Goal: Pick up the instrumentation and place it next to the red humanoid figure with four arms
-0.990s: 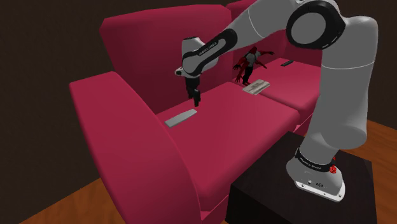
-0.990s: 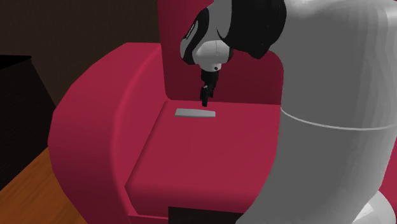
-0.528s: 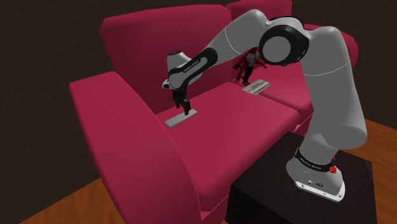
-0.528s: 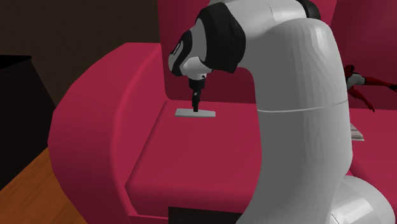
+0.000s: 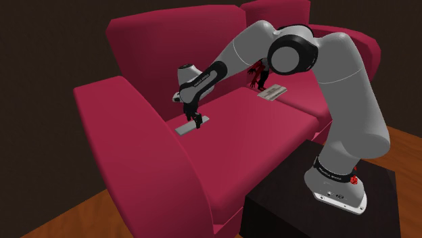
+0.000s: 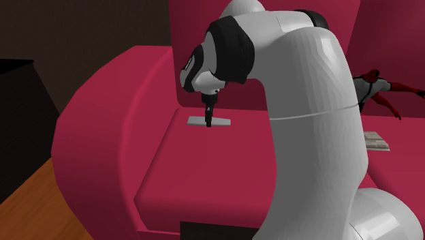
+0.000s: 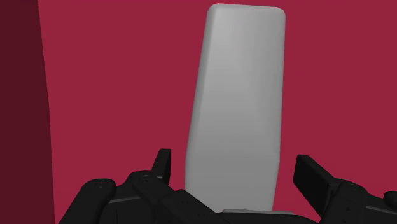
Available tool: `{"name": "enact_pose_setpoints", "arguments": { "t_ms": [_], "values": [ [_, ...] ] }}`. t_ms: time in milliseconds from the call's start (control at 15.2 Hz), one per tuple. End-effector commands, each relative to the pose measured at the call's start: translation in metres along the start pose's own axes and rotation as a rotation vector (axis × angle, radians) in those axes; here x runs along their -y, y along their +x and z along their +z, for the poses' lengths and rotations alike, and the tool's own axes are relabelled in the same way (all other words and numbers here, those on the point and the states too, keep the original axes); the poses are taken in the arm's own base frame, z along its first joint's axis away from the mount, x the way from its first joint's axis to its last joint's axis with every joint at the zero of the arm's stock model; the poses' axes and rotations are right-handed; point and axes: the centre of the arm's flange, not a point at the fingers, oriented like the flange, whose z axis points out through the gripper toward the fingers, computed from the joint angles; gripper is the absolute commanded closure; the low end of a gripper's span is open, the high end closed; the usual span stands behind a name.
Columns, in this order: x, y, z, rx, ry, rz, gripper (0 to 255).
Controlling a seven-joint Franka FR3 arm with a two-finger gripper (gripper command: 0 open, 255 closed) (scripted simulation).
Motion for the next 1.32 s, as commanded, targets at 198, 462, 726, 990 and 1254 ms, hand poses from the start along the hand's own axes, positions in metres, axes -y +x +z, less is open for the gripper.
{"name": "enact_pose_setpoints", "arguments": {
  "t_ms": [198,462,726,990,1254],
  "values": [
    [0.000,0.000,0.003,0.000,-0.001,0.000,0],
    [0.000,0.000,0.003,0.000,-0.001,0.000,255],
    [0.000,0.000,0.003,0.000,-0.001,0.000,255],
    [0.000,0.000,0.003,0.000,-0.001,0.000,255],
    [0.000,0.000,-0.013,0.000,-0.001,0.000,255]
  ]
}}
